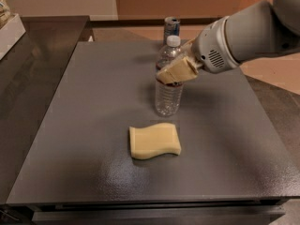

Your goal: Move water bottle near sponge

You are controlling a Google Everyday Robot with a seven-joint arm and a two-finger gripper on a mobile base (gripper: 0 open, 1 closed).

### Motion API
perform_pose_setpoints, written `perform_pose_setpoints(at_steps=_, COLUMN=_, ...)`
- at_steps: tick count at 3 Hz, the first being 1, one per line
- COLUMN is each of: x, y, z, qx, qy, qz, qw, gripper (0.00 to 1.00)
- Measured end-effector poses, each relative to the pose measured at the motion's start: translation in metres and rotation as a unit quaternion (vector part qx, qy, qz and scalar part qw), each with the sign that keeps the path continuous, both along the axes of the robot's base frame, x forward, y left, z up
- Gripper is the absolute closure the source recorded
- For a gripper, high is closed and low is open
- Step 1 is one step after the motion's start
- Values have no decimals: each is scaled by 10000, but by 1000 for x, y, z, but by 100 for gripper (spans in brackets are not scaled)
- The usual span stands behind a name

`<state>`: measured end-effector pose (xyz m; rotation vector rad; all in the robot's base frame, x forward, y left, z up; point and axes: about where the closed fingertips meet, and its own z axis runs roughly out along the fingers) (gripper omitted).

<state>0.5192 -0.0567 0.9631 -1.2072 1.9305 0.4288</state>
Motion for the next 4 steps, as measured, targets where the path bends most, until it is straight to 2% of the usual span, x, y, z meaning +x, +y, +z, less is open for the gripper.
perform_pose_setpoints(at_steps=3, x=-10, y=17, z=-15, qx=-62, qy=-5, qz=135, qw=9999, gripper=12)
perform_pose_setpoints(at_steps=4, x=-11, y=18, z=-13, qx=-71, qy=-23, qz=144, qw=9999, gripper=0)
